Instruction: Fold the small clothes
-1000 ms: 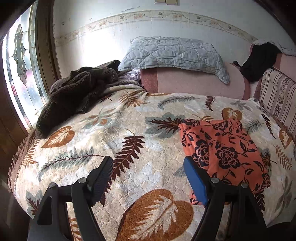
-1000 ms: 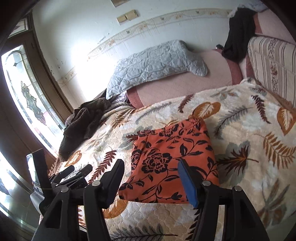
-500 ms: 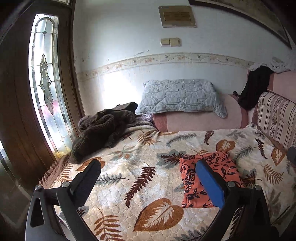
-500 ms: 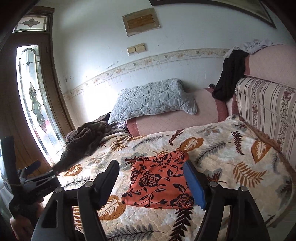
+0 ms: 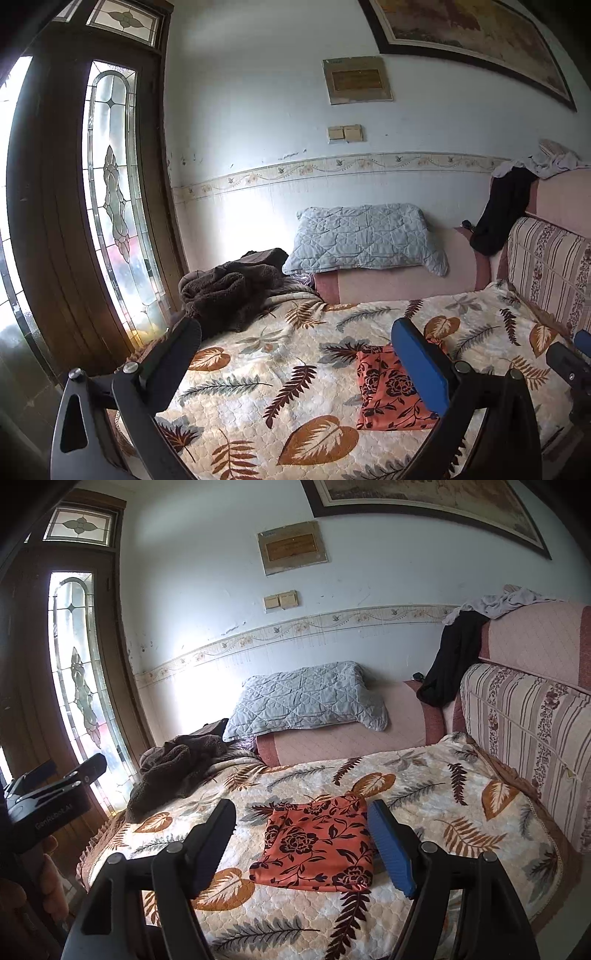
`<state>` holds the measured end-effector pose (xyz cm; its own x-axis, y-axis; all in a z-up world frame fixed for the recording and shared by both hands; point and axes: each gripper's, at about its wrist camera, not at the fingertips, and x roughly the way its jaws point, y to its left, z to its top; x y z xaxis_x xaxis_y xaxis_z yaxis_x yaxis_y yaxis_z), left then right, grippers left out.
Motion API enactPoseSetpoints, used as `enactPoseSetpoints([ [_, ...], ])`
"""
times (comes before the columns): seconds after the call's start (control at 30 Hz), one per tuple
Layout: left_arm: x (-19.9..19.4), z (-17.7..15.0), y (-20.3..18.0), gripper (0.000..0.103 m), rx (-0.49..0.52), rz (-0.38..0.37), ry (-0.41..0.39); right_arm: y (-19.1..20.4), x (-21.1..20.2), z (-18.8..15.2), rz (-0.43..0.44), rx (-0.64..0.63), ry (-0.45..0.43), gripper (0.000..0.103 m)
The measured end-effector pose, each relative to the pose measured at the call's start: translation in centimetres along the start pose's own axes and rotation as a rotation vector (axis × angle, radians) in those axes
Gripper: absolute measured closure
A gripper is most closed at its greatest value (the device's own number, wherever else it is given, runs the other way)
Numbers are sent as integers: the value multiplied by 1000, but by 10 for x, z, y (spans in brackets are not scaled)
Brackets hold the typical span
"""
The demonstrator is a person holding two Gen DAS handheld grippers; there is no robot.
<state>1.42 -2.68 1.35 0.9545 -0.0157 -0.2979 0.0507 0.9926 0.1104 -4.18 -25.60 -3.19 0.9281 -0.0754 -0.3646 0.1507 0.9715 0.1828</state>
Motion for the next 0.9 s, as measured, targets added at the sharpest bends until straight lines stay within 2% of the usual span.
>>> enactPoseSetpoints([
  [0.23, -12, 9, 2, 1, -14, 6, -3, 5, -16, 1, -9, -16, -14, 26],
  [0.9, -28, 11, 7, 1, -19, 21, -22, 13, -20, -4, -18, -34, -14, 26],
])
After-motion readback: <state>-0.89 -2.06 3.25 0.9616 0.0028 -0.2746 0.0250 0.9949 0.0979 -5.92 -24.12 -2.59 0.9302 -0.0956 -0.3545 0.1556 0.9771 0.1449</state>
